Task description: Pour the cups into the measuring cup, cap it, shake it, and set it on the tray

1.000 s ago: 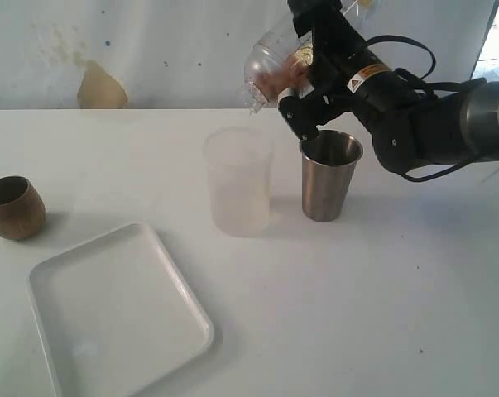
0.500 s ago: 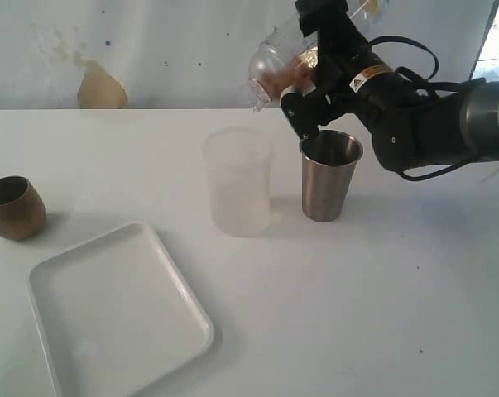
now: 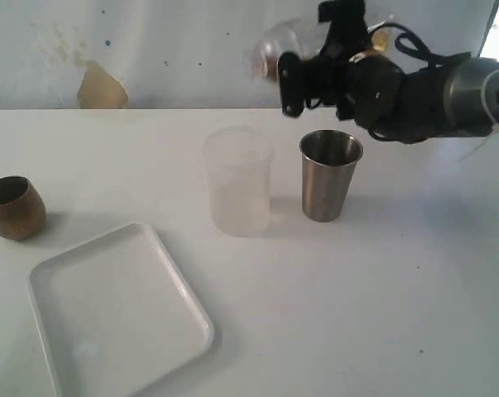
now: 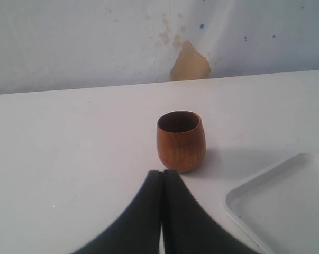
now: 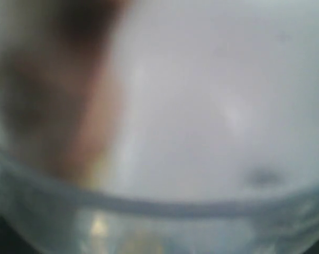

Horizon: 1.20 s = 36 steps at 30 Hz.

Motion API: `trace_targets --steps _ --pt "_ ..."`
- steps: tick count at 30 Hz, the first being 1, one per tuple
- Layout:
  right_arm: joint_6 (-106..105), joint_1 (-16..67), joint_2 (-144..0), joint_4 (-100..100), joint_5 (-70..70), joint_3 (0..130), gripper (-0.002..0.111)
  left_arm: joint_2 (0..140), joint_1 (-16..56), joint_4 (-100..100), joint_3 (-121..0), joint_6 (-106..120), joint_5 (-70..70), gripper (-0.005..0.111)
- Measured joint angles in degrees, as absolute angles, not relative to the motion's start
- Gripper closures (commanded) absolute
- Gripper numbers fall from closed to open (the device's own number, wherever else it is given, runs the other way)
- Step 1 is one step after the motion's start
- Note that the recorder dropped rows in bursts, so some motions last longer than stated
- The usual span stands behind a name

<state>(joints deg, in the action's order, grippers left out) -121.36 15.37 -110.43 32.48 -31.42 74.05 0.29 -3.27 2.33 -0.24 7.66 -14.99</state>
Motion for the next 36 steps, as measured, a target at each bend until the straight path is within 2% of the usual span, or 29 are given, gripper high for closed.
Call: trace_targets --steps 5,8,12,15,19,22,36 --pt "-121.4 14.3 -107.8 41.7 -34.3 75.2 0.108 0.3 -3.3 2.3 -0.2 7.7 -15.0 0.107" --pt "-121.4 16.3 -106.7 34.5 -33.4 72.7 0.108 0.3 -3.3 2.3 -0.2 7.7 -15.0 0.107" --pt "-121.4 19.2 -107.1 17.9 -46.5 68.9 0.108 0.3 -3.3 2.3 -0.2 7.7 -15.0 0.107" --pt "-121.4 19.4 -107.0 22.0 -50.2 70.1 0.108 0.3 -3.3 2.3 -0.2 7.7 -15.0 0.107" --pt "-121.4 18.9 -106.6 41.6 -43.1 72.5 0.108 0.3 -3.3 2.3 -0.2 7.7 -15.0 0.107" --pt "-121.4 18.7 -106.6 49.0 -36.9 72.5 0.108 0.3 -3.3 2.3 -0.2 7.7 -15.0 0.107" --pt "-121.4 21.3 -102.5 56.4 -33.3 72.5 0.108 0.3 -3.3 2.3 -0.2 7.7 -15.0 0.107"
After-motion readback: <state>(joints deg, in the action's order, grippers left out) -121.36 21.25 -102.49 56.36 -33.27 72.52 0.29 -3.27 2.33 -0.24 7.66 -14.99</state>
